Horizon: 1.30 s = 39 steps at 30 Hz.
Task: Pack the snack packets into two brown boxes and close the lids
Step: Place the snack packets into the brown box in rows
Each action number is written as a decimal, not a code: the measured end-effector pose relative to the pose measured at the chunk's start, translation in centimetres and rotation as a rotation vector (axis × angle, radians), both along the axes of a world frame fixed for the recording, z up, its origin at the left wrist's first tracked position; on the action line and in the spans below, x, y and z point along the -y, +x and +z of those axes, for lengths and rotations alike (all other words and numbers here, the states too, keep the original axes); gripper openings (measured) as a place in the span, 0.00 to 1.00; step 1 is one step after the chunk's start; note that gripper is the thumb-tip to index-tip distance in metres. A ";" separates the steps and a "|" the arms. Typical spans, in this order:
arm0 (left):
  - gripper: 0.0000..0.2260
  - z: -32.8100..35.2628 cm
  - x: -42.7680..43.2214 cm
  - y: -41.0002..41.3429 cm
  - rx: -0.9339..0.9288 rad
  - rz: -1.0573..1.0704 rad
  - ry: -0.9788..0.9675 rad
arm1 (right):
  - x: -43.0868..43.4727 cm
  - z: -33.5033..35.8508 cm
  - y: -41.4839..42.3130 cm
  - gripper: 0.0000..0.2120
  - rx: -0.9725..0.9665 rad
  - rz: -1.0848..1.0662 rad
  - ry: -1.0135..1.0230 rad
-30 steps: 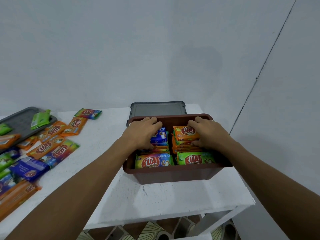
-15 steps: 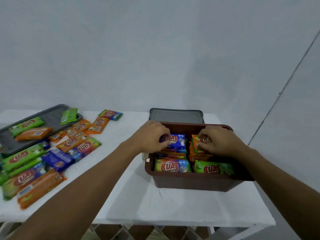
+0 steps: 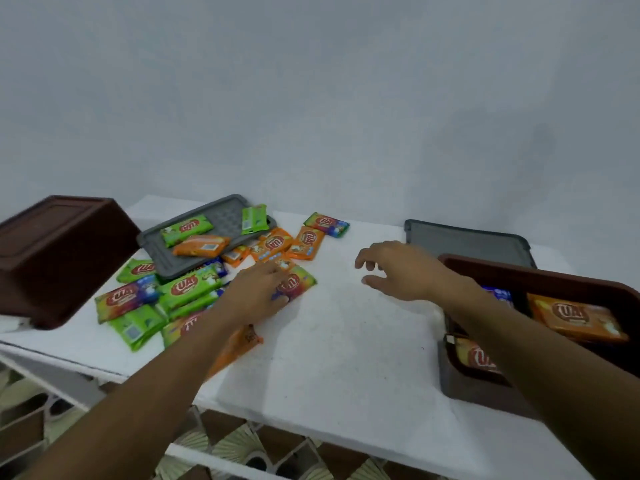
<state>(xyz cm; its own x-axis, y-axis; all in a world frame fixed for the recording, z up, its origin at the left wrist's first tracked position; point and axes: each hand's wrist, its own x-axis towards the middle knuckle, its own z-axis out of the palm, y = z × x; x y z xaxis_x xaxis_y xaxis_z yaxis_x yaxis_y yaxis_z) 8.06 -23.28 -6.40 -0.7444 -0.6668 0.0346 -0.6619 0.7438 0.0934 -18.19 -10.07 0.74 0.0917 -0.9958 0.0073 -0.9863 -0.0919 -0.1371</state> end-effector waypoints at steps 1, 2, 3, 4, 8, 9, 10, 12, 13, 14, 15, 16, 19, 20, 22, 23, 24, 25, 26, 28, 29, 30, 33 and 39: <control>0.18 -0.3 0.8 1.4 0.017 0.014 0.018 | 1.2 -0.6 1.4 0.14 -0.023 0.018 0.064; 0.18 -0.7 1.6 2.8 0.030 0.024 0.040 | 2.4 -1.4 3.0 0.16 -0.043 0.032 0.120; 0.19 -1.0 2.3 4.0 0.038 0.026 0.068 | 3.5 -2.4 4.3 0.18 -0.053 0.040 0.159; 0.20 -1.4 3.0 5.1 0.038 0.027 0.103 | 4.5 -3.5 5.8 0.21 -0.058 0.046 0.180; 0.30 -1.8 4.6 7.3 0.036 -0.052 0.256 | 6.9 -8.1 9.5 0.29 -0.024 0.033 0.194; 0.32 -1.9 5.0 7.5 0.049 -0.089 0.272 | 7.0 -9.1 10.0 0.30 -0.008 0.015 0.189; 0.33 -2.0 5.5 7.9 0.055 -0.126 0.281 | 7.0 -10.2 10.5 0.29 0.012 -0.011 0.171; 0.31 -2.2 6.4 8.3 0.048 -0.183 0.265 | 6.3 -11.8 11.0 0.27 0.070 -0.097 0.075; 0.29 -2.3 6.7 8.5 0.041 -0.208 0.242 | 5.9 -12.3 11.2 0.26 0.102 -0.150 0.016; 0.26 -2.4 7.0 8.6 0.038 -0.233 0.221 | 5.6 -12.7 11.3 0.23 0.128 -0.207 -0.049; 0.24 -2.5 7.1 8.6 0.027 -0.263 0.198 | 5.3 -13.0 11.3 0.20 0.153 -0.271 -0.121; 0.21 -2.7 7.3 8.5 -0.007 -0.293 0.183 | 5.1 -13.3 11.3 0.17 0.182 -0.342 -0.198; 0.14 -2.6 7.8 7.4 -0.183 -0.254 0.246 | 4.5 -13.7 10.9 0.15 0.218 -0.544 -0.357; 0.14 -2.6 7.9 7.0 -0.240 -0.205 0.278 | 4.4 -13.9 10.7 0.19 0.208 -0.602 -0.350; 0.11 -2.5 8.1 6.1 -0.329 -0.127 0.331 | 4.3 -13.8 10.5 0.27 0.210 -0.710 -0.282; 0.10 -2.4 8.2 5.6 -0.358 -0.091 0.356 | 4.4 -13.7 10.4 0.30 0.240 -0.758 -0.256; 0.09 -2.4 8.4 5.3 -0.360 -0.051 0.386 | 4.5 -13.6 10.4 0.33 0.296 -0.794 -0.248; 0.09 -2.2 8.6 5.1 -0.343 -0.017 0.420 | 4.6 -13.5 10.4 0.34 0.364 -0.818 -0.261; 0.11 -2.1 8.8 4.9 -0.317 0.007 0.460 | 4.6 -13.5 10.2 0.35 0.442 -0.836 -0.284; 0.14 -1.8 9.2 4.6 -0.271 0.024 0.509 | 4.5 -13.3 10.0 0.36 0.586 -0.840 -0.321; 0.15 -1.7 9.2 4.5 -0.253 0.025 0.521 | 4.3 -13.1 9.8 0.35 0.634 -0.831 -0.334; 0.15 -1.5 9.2 4.4 -0.245 0.033 0.532 | 4.1 -12.9 9.5 0.35 0.672 -0.813 -0.341; 0.14 -1.4 9.2 4.3 -0.239 0.033 0.588 | 3.6 -12.3 9.0 0.31 0.765 -0.777 -0.296; 0.12 -0.3 9.1 3.3 -0.165 -0.032 0.531 | 4.4 -11.1 10.1 0.48 0.364 -0.824 -0.007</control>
